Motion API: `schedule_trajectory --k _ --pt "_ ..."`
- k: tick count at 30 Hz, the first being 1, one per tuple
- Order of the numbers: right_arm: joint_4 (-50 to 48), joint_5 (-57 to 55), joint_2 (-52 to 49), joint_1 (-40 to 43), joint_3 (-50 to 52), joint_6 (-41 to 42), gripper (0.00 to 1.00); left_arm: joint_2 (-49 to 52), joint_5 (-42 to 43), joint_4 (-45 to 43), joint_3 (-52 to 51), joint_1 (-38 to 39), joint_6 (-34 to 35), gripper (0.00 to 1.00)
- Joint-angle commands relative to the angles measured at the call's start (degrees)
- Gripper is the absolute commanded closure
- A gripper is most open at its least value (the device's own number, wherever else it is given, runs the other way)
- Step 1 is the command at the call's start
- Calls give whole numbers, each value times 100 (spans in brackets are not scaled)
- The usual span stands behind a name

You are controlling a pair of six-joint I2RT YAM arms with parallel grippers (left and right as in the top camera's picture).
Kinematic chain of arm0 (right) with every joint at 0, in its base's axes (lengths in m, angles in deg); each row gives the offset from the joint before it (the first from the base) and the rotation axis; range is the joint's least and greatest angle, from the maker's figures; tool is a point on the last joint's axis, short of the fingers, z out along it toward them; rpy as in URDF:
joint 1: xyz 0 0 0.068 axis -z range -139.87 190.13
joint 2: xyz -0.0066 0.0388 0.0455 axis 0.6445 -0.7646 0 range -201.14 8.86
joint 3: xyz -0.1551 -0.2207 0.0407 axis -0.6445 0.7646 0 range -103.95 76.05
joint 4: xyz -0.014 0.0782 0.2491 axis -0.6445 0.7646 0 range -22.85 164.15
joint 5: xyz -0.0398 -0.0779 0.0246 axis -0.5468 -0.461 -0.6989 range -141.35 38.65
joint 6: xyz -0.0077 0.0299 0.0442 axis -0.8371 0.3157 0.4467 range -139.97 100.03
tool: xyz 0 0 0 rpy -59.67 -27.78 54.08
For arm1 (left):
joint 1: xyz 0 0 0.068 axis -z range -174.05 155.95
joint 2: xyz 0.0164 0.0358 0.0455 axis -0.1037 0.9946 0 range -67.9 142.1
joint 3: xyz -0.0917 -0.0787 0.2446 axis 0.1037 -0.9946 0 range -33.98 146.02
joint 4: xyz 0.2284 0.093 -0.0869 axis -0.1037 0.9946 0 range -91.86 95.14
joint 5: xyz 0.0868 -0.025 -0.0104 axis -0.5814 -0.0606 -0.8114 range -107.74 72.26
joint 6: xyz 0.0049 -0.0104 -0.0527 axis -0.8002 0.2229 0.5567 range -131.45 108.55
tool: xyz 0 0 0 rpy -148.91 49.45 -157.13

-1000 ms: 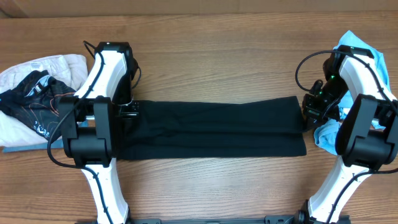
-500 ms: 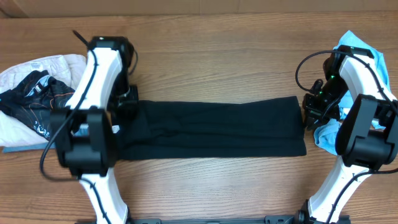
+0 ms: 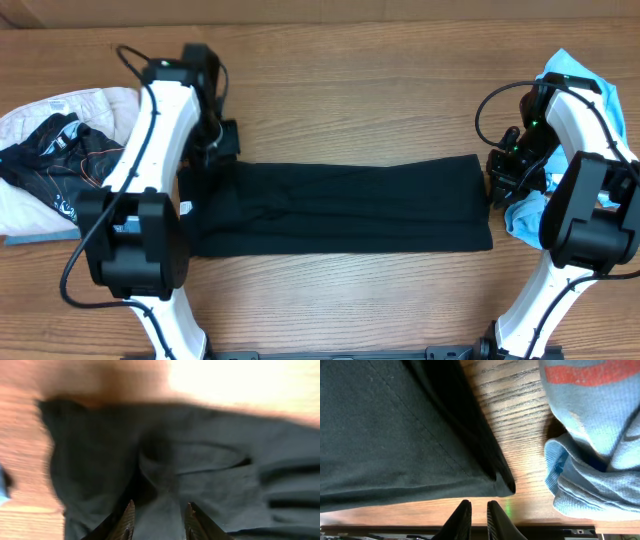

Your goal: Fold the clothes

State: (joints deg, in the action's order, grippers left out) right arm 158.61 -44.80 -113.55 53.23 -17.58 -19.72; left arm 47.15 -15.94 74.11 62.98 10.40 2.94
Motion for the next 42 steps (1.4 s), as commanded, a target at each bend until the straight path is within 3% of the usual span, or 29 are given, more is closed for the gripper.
schedule_trajectory --k 1,12,13,24,31,42 --pt "15 -50 219 11 28 -2 85 181 101 -63 -695 46 -101 65" --pt "11 -48 219 11 28 -2 83 181 52 -1036 -2684 28 -22 64" --pt "11 -50 219 11 28 -2 77 181 2 -1062 -2708 28 -20 64" --pt "-186 -26 219 15 63 -7 46 179 -535 -1370 -2643 -289 96 63" --pt "-723 452 219 15 474 -227 39 179 -485 -1792 -2437 -846 105 63" --pt "-1652 1773 219 4 1412 -828 31 179 -472 -1908 -2437 -828 79 56"
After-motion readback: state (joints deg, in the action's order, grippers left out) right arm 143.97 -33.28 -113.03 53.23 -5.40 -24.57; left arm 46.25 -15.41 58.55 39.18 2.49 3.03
